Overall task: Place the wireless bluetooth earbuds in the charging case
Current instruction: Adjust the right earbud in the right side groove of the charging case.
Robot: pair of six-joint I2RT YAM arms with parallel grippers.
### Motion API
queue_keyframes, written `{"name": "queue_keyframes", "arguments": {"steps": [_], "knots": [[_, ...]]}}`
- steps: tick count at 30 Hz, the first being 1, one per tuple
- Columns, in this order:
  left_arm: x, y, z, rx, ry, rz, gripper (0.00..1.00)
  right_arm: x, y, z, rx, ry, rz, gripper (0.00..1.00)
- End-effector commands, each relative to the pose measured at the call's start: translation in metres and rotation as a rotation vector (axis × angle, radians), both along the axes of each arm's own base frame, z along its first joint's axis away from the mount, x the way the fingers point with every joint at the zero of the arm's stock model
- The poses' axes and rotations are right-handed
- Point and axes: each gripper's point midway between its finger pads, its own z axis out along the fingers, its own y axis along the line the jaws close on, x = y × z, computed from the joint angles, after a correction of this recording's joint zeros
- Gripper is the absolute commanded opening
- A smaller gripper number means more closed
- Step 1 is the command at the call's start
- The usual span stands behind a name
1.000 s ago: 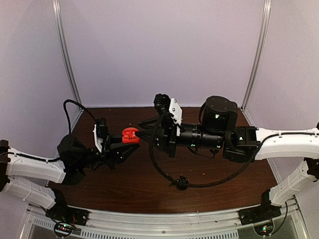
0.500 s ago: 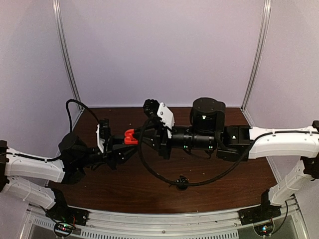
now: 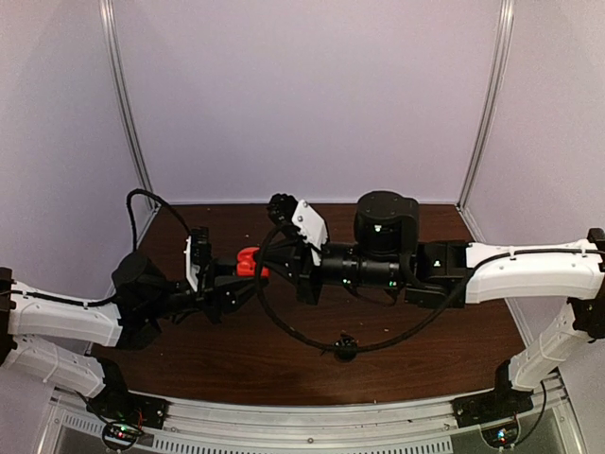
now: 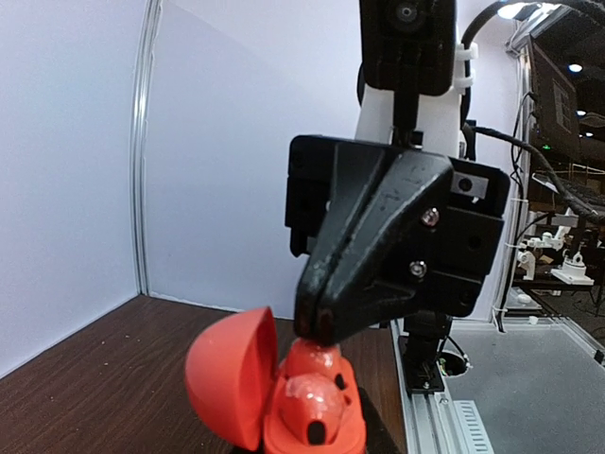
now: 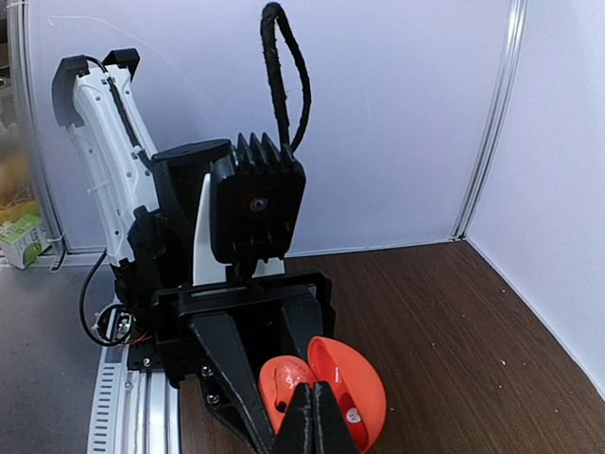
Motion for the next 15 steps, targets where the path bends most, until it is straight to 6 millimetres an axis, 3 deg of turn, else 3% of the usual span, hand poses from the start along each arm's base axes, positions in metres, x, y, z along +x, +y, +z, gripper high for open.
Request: {"name": "queue_keyframes", "arguments": {"steps": [1, 3, 8, 10, 15], "knots": [[-0.002, 0.006, 0.028, -0.068, -0.072, 0.013, 0.0, -0.004, 0.001, -0.027, -0.072, 0.037, 0.018, 0.0], [-0.001, 0.005, 0.026, -0.061, -0.07, 0.012, 0.0, -0.006, 0.0, -0.022, -0.069, 0.031, 0.025, 0.03], [-0.002, 0.002, 0.02, -0.04, -0.065, -0.003, 0.0, -0.015, -0.008, 0.018, 0.014, 0.005, 0.063, 0.18], [-0.002, 0.001, 0.018, -0.031, -0.064, -0.008, 0.0, -0.019, -0.011, 0.032, 0.042, -0.002, 0.082, 0.31], [-0.004, -0.001, 0.017, -0.019, -0.066, -0.021, 0.0, -0.021, -0.015, 0.049, 0.089, 0.0, 0.107, 0.44]]}}
